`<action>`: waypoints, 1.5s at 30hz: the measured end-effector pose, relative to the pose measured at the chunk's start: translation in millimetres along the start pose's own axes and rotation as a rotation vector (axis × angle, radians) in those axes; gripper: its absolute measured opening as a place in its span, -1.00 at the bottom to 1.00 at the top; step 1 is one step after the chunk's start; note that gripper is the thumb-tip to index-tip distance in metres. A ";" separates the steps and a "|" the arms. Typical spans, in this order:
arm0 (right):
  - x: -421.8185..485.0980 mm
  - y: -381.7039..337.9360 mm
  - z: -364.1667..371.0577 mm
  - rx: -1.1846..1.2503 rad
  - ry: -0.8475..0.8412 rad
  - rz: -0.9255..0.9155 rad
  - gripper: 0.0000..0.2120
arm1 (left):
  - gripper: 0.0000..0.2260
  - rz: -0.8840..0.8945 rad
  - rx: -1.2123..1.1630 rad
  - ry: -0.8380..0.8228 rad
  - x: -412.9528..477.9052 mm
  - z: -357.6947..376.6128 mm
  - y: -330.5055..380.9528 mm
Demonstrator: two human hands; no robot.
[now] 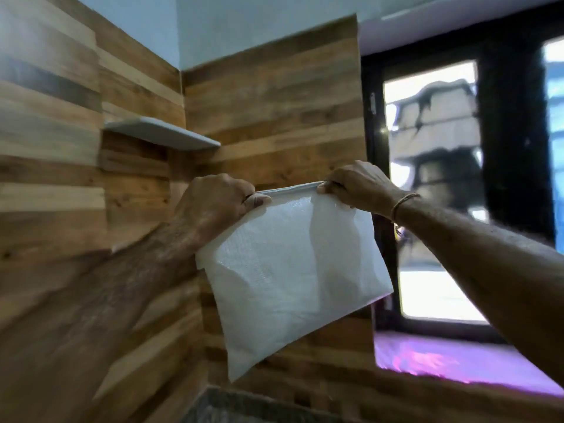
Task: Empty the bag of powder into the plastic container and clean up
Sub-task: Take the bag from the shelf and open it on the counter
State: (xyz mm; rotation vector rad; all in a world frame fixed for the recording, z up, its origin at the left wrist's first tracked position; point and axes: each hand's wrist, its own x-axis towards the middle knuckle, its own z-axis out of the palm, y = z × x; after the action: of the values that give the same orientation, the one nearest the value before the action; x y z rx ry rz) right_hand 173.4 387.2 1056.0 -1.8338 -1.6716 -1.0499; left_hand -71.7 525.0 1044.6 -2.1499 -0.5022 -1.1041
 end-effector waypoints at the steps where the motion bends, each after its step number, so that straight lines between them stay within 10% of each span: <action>1: -26.1 10.5 -4.1 0.001 -0.022 -0.004 -0.65 | -0.46 0.010 -0.013 -0.010 -10.5 -0.3 22.5; 14: -326.7 43.4 3.4 0.182 -0.467 0.156 -0.70 | -0.42 0.119 -0.333 -0.242 -179.5 27.1 256.5; 28: -466.1 -40.7 122.9 0.267 -0.841 0.173 -0.82 | -0.46 -0.131 -0.353 -0.609 -406.8 54.1 330.7; 35: -490.0 -54.6 145.5 0.132 -0.661 0.271 -0.86 | -0.61 -0.349 -0.363 -0.799 -424.1 44.4 310.2; 45: -481.9 -176.3 144.4 0.596 -0.583 0.237 -0.74 | -0.89 -0.647 -0.978 -0.984 -419.8 14.2 241.3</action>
State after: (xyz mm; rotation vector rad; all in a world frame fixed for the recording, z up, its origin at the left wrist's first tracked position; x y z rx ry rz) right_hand 46.2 220.3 566.0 -1.9313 -1.7424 0.1149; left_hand -159.4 348.7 602.0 -3.5340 -1.3783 -0.4870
